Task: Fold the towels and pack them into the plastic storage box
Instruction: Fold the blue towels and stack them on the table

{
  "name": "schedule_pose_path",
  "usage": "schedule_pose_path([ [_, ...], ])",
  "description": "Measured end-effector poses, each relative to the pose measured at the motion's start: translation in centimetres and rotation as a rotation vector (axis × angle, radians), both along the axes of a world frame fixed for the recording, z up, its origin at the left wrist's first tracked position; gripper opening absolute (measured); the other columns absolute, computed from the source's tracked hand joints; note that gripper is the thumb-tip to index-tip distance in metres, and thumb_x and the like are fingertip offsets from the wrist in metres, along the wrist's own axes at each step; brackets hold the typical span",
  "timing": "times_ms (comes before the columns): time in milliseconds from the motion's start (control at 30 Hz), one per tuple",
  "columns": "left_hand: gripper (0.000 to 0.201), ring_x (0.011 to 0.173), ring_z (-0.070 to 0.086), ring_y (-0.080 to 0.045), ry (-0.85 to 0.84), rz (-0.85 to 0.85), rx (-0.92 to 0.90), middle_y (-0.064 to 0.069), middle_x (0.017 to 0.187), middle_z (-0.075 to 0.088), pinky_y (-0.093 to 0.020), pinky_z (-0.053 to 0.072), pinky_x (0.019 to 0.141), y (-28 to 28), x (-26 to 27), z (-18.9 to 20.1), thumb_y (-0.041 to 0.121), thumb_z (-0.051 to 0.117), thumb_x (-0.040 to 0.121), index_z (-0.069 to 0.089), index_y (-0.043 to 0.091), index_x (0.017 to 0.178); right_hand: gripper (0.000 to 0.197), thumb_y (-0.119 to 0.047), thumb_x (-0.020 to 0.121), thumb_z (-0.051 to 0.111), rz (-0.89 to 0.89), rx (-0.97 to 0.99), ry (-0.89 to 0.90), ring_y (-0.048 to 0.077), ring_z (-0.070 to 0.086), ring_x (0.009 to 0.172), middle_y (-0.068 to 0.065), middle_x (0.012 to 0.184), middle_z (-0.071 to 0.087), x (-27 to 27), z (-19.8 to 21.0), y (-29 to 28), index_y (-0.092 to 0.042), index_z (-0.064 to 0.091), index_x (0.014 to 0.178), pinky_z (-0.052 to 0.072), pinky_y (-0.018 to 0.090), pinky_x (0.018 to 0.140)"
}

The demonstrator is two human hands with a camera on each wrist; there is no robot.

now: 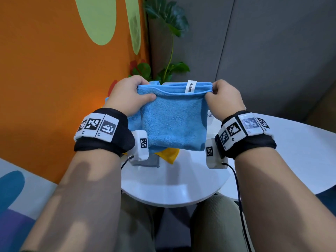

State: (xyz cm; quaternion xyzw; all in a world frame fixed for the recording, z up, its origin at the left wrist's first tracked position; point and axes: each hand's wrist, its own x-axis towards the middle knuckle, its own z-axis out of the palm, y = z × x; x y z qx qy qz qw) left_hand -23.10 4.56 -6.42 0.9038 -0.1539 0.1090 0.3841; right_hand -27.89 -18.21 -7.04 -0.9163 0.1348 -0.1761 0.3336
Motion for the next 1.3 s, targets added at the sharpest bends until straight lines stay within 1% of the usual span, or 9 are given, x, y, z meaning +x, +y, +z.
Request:
schedule_pose_path([
  [167, 0.020, 0.078, 0.051, -0.015, -0.029, 0.052, -0.025, 0.006, 0.085, 0.056, -0.031, 0.041, 0.065, 0.0, 0.2, -0.2, 0.023, 0.072, 0.083, 0.053, 0.019, 0.090, 0.014, -0.023, 0.093, 0.041, 0.012, -0.029, 0.025, 0.016, 0.043, 0.066, -0.006, 0.072, 0.044, -0.1, 0.2, 0.3, -0.013, 0.050, 0.088, 0.025, 0.024, 0.049],
  [233, 0.022, 0.078, 0.053, -0.017, -0.036, 0.062, -0.063, 0.008, 0.082, 0.055, -0.032, 0.043, 0.067, 0.0, 0.2, -0.2, 0.023, 0.072, 0.082, 0.052, 0.021, 0.091, 0.015, -0.021, 0.092, 0.042, 0.012, -0.050, 0.068, 0.012, 0.039, 0.058, -0.005, 0.069, 0.042, 0.0, 0.2, 0.2, -0.015, 0.043, 0.078, 0.025, 0.025, 0.048],
  [367, 0.031, 0.088, 0.063, -0.023, -0.024, 0.064, -0.118, -0.001, 0.094, 0.064, -0.044, 0.052, 0.081, -0.2, 0.3, -0.2, 0.023, 0.075, 0.079, 0.053, 0.027, 0.101, 0.004, -0.016, 0.092, 0.043, 0.045, -0.072, 0.141, 0.012, 0.042, 0.059, 0.000, 0.077, 0.050, 0.3, -0.2, 0.1, -0.015, 0.046, 0.094, 0.026, 0.025, 0.048],
  [500, 0.027, 0.085, 0.064, -0.021, -0.023, 0.030, -0.113, 0.002, 0.089, 0.065, -0.046, 0.054, 0.080, -0.3, 0.2, -0.2, 0.017, 0.073, 0.079, 0.055, 0.028, 0.096, 0.028, -0.006, 0.090, 0.041, 0.102, 0.024, 0.089, 0.016, 0.050, 0.060, 0.002, 0.077, 0.055, 0.7, -0.9, 0.3, -0.018, 0.039, 0.114, 0.035, 0.027, 0.048],
  [600, 0.026, 0.079, 0.061, -0.020, -0.036, 0.028, -0.108, 0.006, 0.083, 0.061, -0.041, 0.053, 0.074, -0.3, 0.2, -0.2, 0.016, 0.072, 0.080, 0.054, 0.025, 0.097, 0.037, 0.002, 0.087, 0.036, 0.136, 0.021, 0.055, 0.020, 0.049, 0.054, 0.005, 0.073, 0.053, 0.7, -1.0, 0.2, -0.025, 0.035, 0.112, 0.039, 0.027, 0.045],
  [733, 0.022, 0.074, 0.055, -0.016, -0.069, 0.035, -0.082, 0.010, 0.078, 0.055, -0.033, 0.048, 0.068, -0.5, 0.0, -0.2, 0.016, 0.070, 0.082, 0.055, 0.021, 0.098, 0.044, 0.008, 0.081, 0.033, 0.192, 0.002, 0.033, 0.023, 0.053, 0.064, 0.007, 0.086, 0.054, 0.9, -1.1, 0.4, -0.030, 0.041, 0.102, 0.039, 0.027, 0.049],
  [933, 0.018, 0.084, 0.058, -0.018, -0.071, 0.072, -0.075, 0.012, 0.083, 0.055, -0.036, 0.050, 0.073, -0.7, 0.0, -0.3, 0.017, 0.069, 0.083, 0.056, 0.021, 0.095, 0.025, -0.009, 0.086, 0.051, 0.221, -0.006, 0.034, 0.017, 0.055, 0.076, 0.003, 0.101, 0.057, 0.7, -1.3, 0.5, -0.026, 0.043, 0.103, 0.042, 0.025, 0.057],
  [1067, 0.019, 0.085, 0.056, -0.018, -0.076, 0.085, -0.065, 0.012, 0.085, 0.054, -0.031, 0.045, 0.070, -0.7, 0.1, -0.5, 0.017, 0.067, 0.084, 0.056, 0.021, 0.098, 0.019, -0.021, 0.087, 0.061, 0.270, 0.005, 0.000, 0.009, 0.054, 0.075, -0.008, 0.088, 0.057, 0.6, -1.6, 0.6, -0.027, 0.048, 0.100, 0.040, 0.021, 0.058],
  [1300, 0.030, 0.086, 0.062, -0.023, -0.061, 0.074, -0.078, -0.001, 0.093, 0.064, -0.043, 0.053, 0.077, 0.2, 0.0, -0.5, 0.016, 0.074, 0.080, 0.054, 0.024, 0.100, 0.007, -0.023, 0.091, 0.059, 0.186, -0.021, -0.024, 0.006, 0.050, 0.061, -0.011, 0.070, 0.054, 0.8, -1.4, -0.2, -0.026, 0.055, 0.087, 0.034, 0.021, 0.051],
])
